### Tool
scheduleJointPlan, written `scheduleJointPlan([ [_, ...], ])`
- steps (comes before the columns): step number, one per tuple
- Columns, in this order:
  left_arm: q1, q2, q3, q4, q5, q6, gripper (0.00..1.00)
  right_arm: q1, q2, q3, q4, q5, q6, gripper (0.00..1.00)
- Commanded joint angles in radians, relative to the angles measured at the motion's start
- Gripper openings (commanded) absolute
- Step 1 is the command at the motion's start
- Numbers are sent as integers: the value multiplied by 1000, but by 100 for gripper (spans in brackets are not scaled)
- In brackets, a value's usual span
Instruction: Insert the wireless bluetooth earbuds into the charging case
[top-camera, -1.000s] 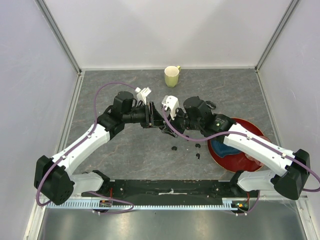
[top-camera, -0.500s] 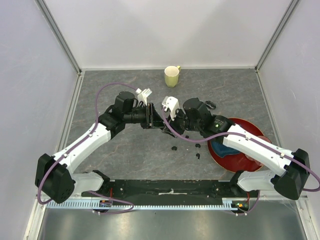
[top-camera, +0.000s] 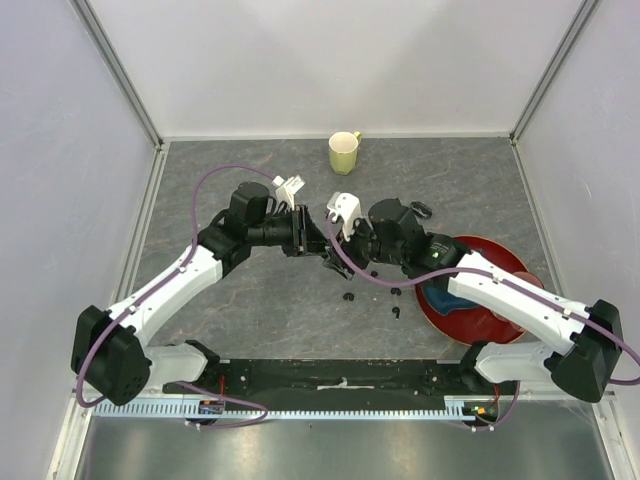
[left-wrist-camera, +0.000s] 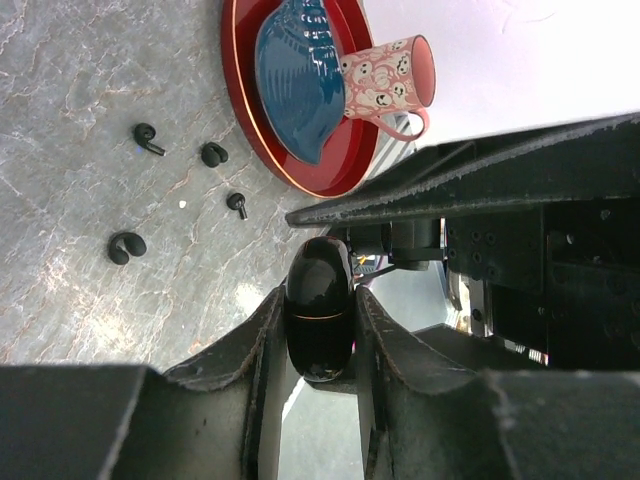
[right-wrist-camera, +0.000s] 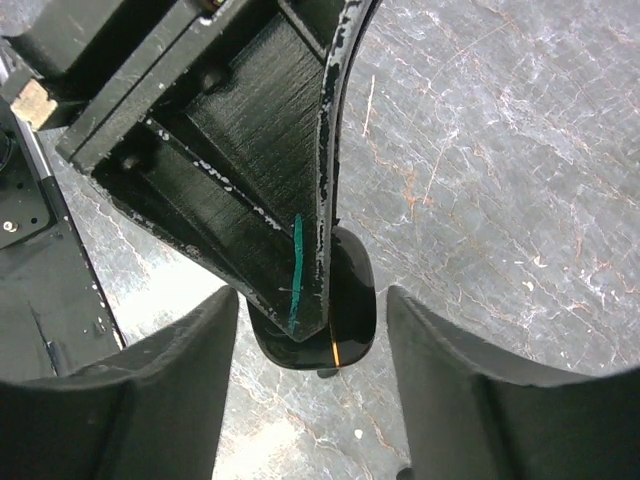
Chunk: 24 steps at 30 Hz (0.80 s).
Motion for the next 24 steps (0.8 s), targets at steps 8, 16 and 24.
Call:
scheduleJointPlan([
  [8,-1,-68,6,2,-116,64,2,3,-128,-42,61,44,31,94],
  [16,16,-161,31,-106,-319,175,2,-13,-280,-106,99,261,179,98],
  [24,16,-375,-46,27,-428,278,2,-257,-195,-34,67,27,593,98],
])
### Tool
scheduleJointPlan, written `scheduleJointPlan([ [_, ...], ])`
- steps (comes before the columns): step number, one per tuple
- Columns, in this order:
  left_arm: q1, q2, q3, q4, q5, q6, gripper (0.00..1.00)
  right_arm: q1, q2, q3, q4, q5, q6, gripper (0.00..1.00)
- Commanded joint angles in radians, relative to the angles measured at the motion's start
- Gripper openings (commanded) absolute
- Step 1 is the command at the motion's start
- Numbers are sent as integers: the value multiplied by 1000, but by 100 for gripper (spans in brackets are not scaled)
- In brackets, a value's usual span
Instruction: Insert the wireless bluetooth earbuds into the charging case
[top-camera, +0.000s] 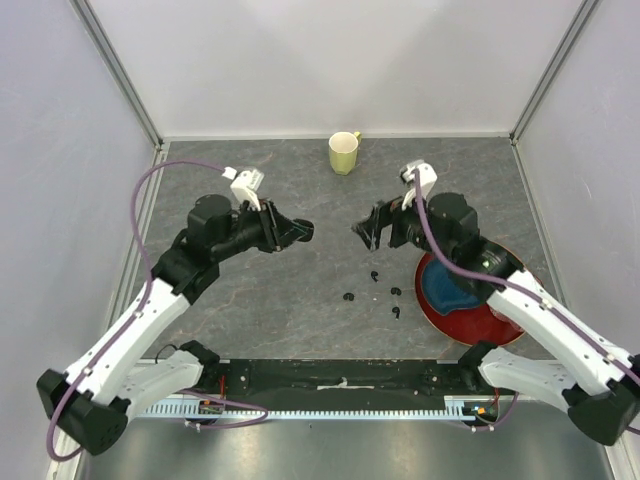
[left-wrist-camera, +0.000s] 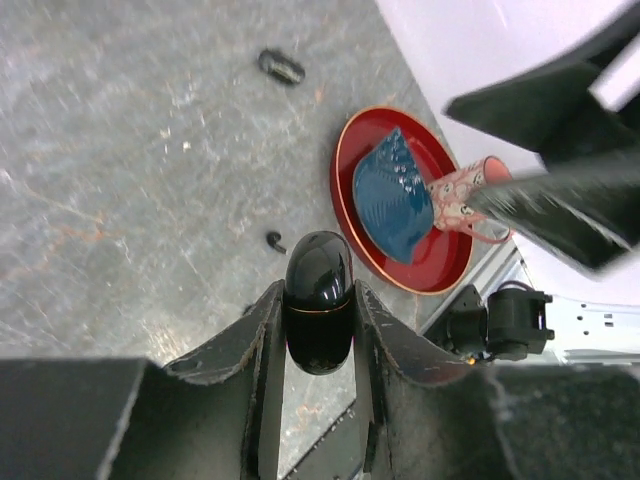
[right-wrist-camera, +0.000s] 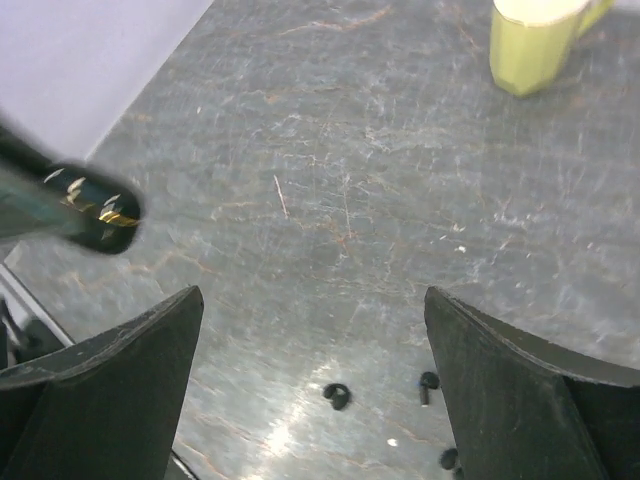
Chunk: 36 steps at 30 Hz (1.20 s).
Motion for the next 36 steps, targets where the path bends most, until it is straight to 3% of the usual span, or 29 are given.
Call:
scheduleJointPlan([
  [1,1,-129,-56,163,-61,121,2,-114,100,61,18,-206,353,98],
  [5,1,-275,-249,436,-33,172,2,-120,137,39,163,-465,598,98],
  [7,1,-333,-327,552,-33,196,2,-120,146,0,306,-510,764,98],
  [14,1,-333,-391,660,-1,267,2,-119,228,-119,706,-655,1199,98],
  [18,1,-323,-432,775,4,273,2,-108,271,-150,789,-682,1288,98],
  [25,1,-300,-486,904,100,331,2,-70,321,-153,763,-648,1337,98],
  [31,1,-264,-503,978,134,313,2,-24,401,-192,907,-656,1468,97],
  [36,1,-253,-510,999,157,307,2,-2,443,-216,1047,-640,1540,91],
])
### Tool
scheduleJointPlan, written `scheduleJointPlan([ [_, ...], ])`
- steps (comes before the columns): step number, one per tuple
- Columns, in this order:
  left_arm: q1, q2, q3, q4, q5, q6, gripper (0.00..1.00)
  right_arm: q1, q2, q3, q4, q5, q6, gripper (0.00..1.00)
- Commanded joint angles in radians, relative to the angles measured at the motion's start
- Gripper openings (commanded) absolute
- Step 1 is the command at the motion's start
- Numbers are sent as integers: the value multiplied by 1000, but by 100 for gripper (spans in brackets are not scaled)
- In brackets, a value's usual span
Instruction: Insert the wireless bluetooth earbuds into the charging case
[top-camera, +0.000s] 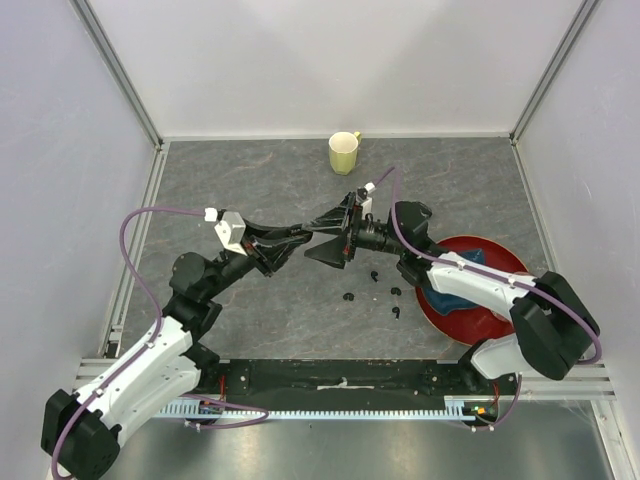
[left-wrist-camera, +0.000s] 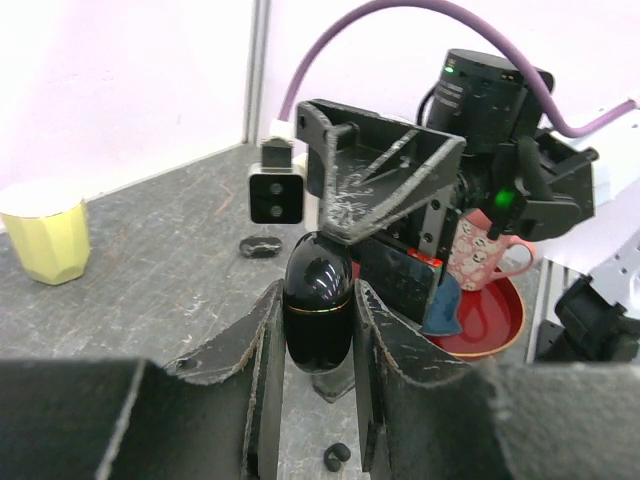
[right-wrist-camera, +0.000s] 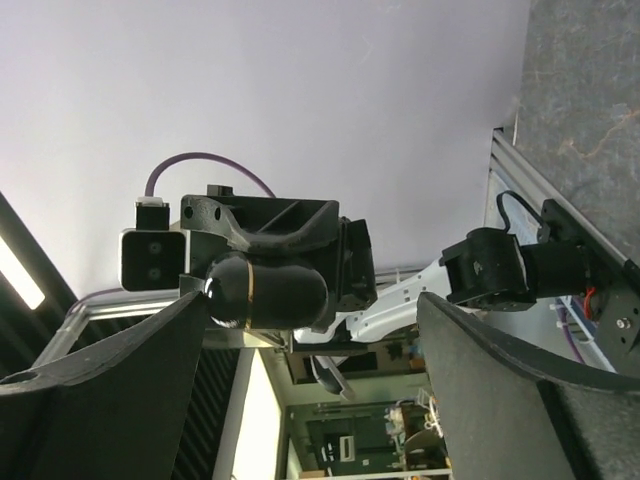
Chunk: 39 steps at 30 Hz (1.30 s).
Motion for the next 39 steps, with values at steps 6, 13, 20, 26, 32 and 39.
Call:
scheduleJointPlan([
  [6,-1,-3,-19,118,51,29,2,25,17,-16,172,18,119,85],
  [13,-1,-4,-25,118,73,23,2,23,26,-47,237,36,167,71],
  [20,-1,-7,-34,116,94,25,2,25,26,-51,272,44,192,68],
  [26,-1,2,-36,113,108,31,2,25,26,-53,286,47,207,59],
  [32,-1,9,-37,113,94,39,2,25,20,-54,286,38,213,56],
  [39,-1,12,-37,111,76,45,2,25,20,-53,287,35,224,59],
])
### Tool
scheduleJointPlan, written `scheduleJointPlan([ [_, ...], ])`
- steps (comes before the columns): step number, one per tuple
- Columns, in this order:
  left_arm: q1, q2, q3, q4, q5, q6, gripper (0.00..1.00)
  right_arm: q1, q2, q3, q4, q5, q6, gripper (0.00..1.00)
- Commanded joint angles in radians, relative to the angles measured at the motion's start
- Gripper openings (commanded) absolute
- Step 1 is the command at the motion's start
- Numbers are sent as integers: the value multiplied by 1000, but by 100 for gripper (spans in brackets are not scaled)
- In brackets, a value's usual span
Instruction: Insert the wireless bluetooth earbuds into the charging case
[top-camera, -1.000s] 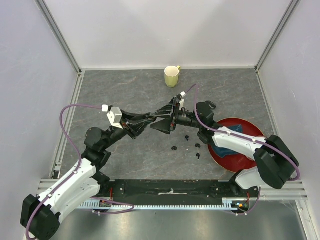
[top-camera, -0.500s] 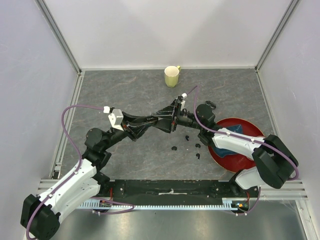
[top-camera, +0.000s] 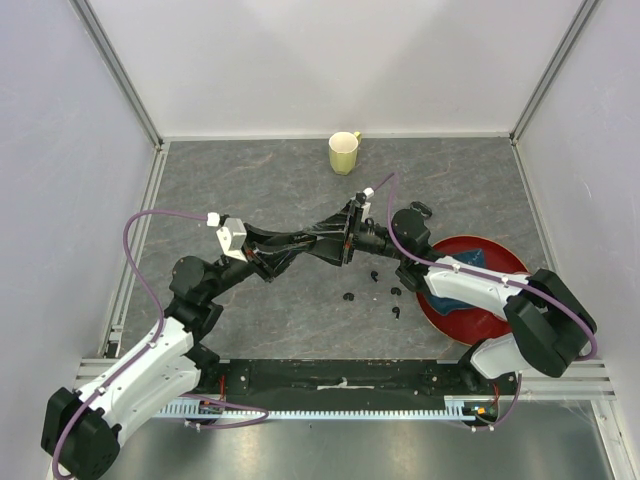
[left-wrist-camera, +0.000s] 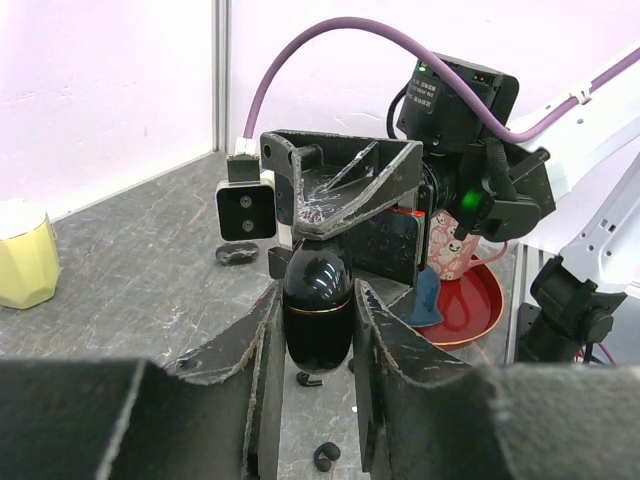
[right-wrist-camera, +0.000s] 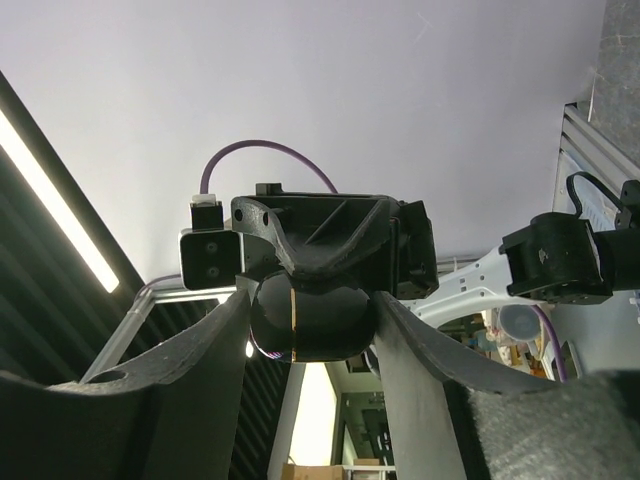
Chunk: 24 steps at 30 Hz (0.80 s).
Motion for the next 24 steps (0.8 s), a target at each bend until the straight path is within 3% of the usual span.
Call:
scheduleJointPlan([
  [1,-1,3,-3,33,-17,46,2,2,-9,5,72,6,36,59],
  [12,-1,6,-5,33,-32,53,2,2,1,5,112,-2,62,64],
  [15,-1,8,-5,35,-35,55,2,2,2,5,125,-5,70,56],
  [19,-1,11,-3,35,-31,47,3,2,16,6,181,-14,88,39],
  [24,-1,19,-3,32,-37,15,16,2,20,6,206,-14,85,23],
])
